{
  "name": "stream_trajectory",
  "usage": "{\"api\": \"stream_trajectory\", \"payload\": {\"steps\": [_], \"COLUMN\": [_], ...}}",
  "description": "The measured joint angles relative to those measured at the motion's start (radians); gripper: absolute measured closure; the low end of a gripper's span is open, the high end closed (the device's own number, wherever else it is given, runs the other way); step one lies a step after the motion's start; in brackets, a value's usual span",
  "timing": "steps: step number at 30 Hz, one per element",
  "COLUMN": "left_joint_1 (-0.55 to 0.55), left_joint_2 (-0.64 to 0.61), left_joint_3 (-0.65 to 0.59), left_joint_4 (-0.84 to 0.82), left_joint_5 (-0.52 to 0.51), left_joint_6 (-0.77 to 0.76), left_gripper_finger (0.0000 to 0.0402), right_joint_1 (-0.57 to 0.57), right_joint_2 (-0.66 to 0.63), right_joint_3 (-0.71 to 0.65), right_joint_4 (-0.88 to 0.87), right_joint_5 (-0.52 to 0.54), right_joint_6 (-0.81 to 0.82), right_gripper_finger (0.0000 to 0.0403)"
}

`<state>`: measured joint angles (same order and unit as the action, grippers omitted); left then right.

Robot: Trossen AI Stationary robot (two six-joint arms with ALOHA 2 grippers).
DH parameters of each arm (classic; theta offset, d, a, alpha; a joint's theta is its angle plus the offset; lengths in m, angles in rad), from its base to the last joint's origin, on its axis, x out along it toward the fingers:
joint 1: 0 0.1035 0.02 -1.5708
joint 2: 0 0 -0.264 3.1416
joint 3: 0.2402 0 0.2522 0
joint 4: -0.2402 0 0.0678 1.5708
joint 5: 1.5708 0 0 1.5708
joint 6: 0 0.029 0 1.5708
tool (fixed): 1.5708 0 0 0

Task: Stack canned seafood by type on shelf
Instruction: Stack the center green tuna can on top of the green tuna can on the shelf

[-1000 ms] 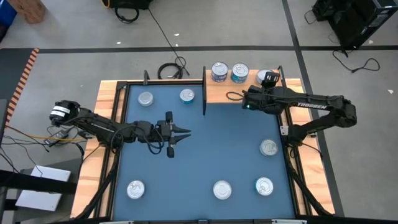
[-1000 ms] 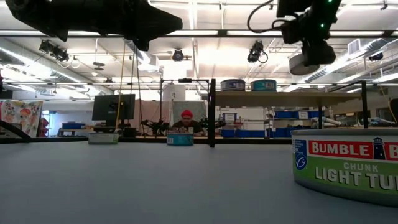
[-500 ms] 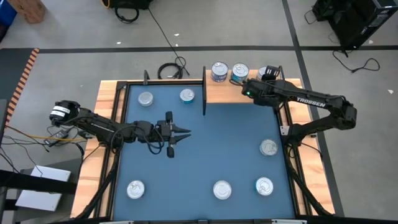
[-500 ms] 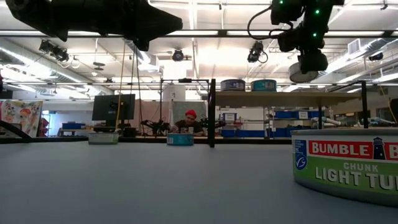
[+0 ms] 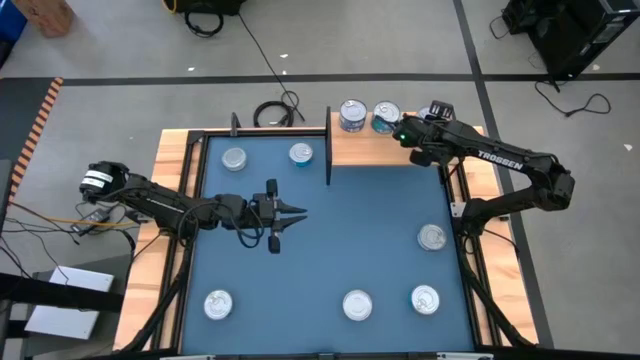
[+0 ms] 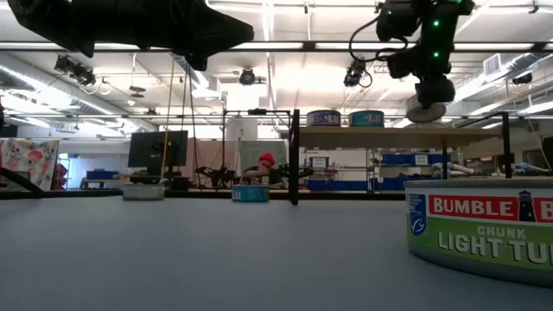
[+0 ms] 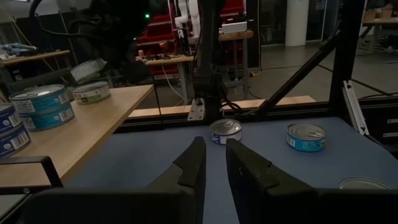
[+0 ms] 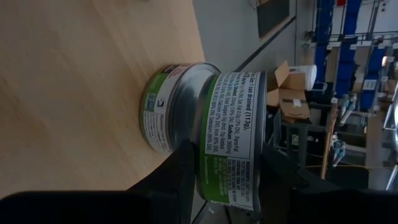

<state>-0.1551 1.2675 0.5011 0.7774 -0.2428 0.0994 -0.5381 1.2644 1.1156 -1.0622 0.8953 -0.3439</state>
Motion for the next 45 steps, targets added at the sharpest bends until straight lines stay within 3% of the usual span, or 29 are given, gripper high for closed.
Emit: {"api": "stream_trajectory", "payload": {"steps": [7,26,45], "left_joint_1": [-0.002,-0.002,-0.002], "left_joint_2": [0.0,0.0,0.0], "left_joint_3": [0.0,0.0,0.0], "left_joint_4": [0.011,0.011,0.01], "left_joint_5": [0.0,0.0,0.001], "left_joint_6": [-0.001,-0.006,-0.007], "left_gripper_finger": [0.0337,0.0337,0.0337], "right_joint_1": [-0.038,-0.046,-0.143], "right_joint_2": [0.001,0.001,0.001], "right_joint_3": [0.0,0.0,0.0], "right_joint_4": [0.022,0.048,0.131], "right_joint_5": [-0.049,-0.052,-0.161], "right_joint_6": [-0.013,-0.045,0.029], "right_gripper_finger": [0.0264,0.0167,0.0151]}}
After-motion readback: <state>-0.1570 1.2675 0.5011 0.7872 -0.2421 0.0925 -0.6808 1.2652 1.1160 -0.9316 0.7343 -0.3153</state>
